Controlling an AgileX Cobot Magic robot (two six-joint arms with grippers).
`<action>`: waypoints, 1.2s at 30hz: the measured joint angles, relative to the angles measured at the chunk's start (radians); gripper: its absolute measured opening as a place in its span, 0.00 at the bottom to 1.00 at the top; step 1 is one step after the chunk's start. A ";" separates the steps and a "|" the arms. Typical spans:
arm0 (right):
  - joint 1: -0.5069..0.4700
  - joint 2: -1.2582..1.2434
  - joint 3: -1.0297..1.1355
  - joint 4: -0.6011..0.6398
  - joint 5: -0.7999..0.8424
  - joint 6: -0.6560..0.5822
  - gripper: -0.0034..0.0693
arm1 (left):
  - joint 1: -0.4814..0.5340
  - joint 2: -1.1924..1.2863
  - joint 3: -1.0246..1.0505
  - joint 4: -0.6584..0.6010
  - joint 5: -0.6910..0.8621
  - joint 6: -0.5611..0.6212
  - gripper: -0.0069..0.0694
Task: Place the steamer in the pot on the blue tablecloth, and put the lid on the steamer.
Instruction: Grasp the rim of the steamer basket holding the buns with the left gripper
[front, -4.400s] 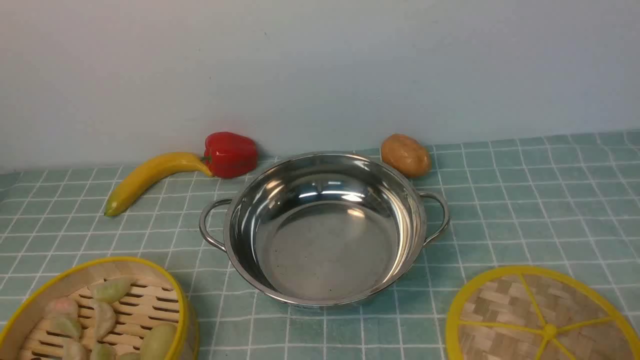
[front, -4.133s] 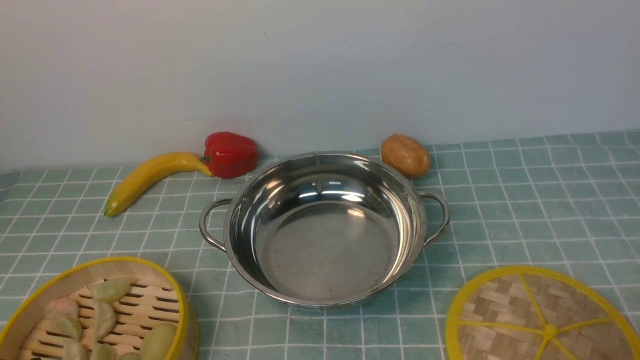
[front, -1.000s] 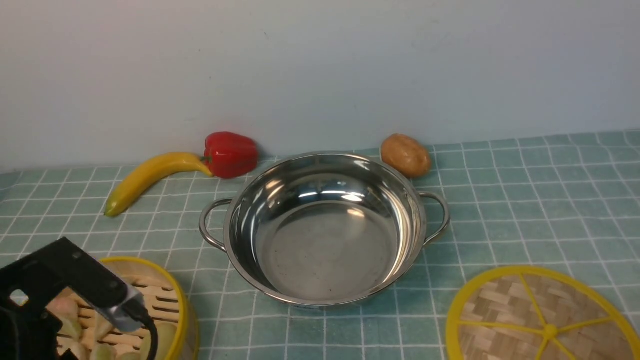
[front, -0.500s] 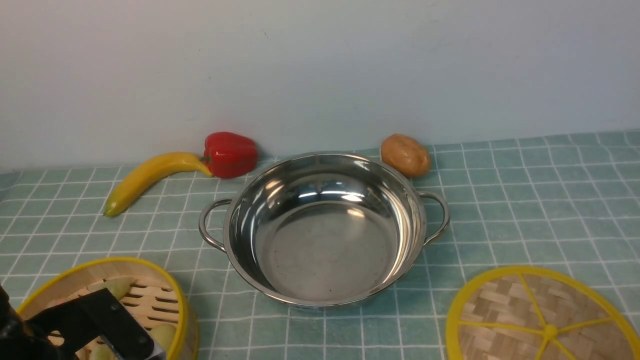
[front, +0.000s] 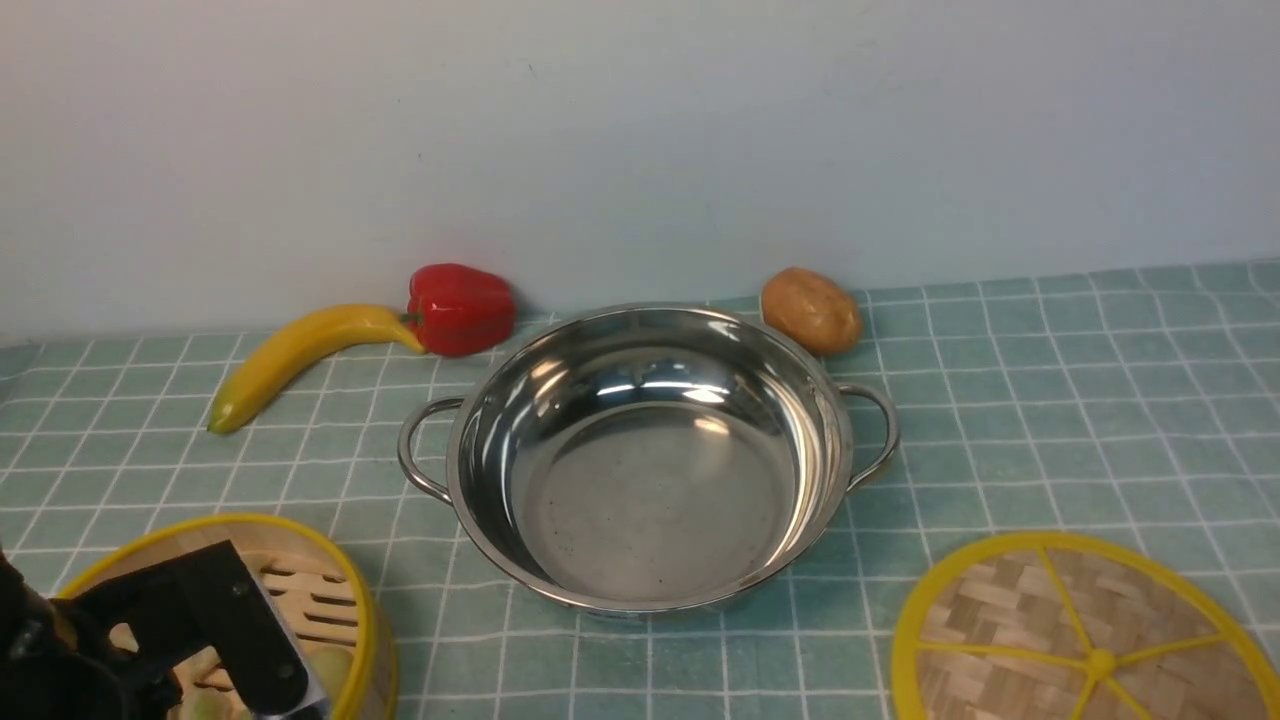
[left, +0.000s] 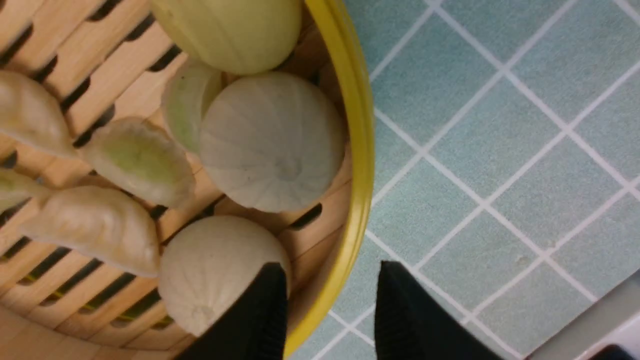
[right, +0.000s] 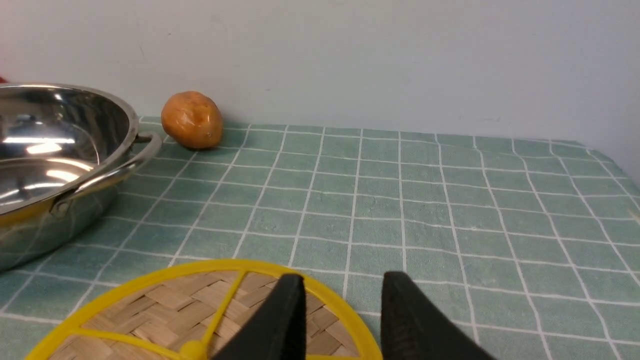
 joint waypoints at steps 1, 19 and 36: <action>0.000 0.000 0.000 0.000 0.000 0.000 0.38 | 0.000 0.010 0.000 0.002 0.003 -0.003 0.41; 0.000 0.000 0.000 0.000 0.000 0.000 0.38 | 0.000 0.192 0.000 -0.009 -0.045 -0.019 0.41; 0.000 0.000 0.000 0.000 0.000 0.000 0.38 | 0.000 0.266 0.000 -0.012 -0.049 -0.018 0.41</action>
